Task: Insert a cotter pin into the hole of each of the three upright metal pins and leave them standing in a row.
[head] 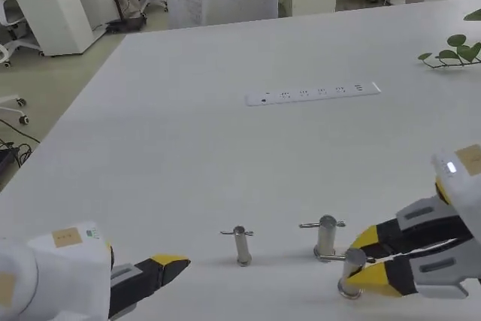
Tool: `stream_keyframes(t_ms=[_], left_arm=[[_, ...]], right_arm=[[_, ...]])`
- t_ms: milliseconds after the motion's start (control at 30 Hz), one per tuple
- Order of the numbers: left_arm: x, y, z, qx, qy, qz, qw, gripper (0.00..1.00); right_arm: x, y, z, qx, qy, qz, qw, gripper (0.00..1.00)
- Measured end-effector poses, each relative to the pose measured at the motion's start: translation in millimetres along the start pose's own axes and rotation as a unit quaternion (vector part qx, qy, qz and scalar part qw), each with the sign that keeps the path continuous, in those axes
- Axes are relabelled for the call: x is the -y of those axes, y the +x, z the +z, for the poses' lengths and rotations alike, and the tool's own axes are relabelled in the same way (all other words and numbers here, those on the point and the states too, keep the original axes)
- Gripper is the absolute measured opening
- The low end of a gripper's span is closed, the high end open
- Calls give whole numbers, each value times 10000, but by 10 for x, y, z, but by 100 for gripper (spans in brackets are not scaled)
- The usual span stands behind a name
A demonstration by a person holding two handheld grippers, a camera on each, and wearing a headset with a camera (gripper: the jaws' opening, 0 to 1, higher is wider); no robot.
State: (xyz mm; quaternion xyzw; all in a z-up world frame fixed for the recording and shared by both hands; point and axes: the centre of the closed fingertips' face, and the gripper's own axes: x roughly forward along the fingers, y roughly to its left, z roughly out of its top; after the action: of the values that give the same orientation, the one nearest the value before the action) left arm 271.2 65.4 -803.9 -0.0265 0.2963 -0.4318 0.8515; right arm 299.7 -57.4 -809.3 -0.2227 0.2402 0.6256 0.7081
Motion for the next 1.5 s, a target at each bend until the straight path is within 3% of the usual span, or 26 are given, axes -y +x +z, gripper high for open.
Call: stream_keyframes(t_ms=[100,333,533,733,1100,1500], left_arm=[[6,-27,35,76,-22,-2,10000,96],[-12,-75,59,37,4,95,9999,97],[-9,-102,86,87,-67,149,9998,96],[-14,-110,46,-15,-50,225,9997,93],[-74,-123,-40,-158,-150,362,9991,92],[-37,-119,-61,-232,-92,340,9991,92]], right_arm=[[54,-87,-49,-1,-20,-15,10000,12],[271,-249,-181,3,-16,-89,10000,12],[407,-317,-289,-66,8,-67,10000,12],[506,-351,-404,-110,69,-76,9999,12],[559,-319,-438,-18,70,-31,10000,13],[579,-339,-441,83,115,-7,9999,14]])
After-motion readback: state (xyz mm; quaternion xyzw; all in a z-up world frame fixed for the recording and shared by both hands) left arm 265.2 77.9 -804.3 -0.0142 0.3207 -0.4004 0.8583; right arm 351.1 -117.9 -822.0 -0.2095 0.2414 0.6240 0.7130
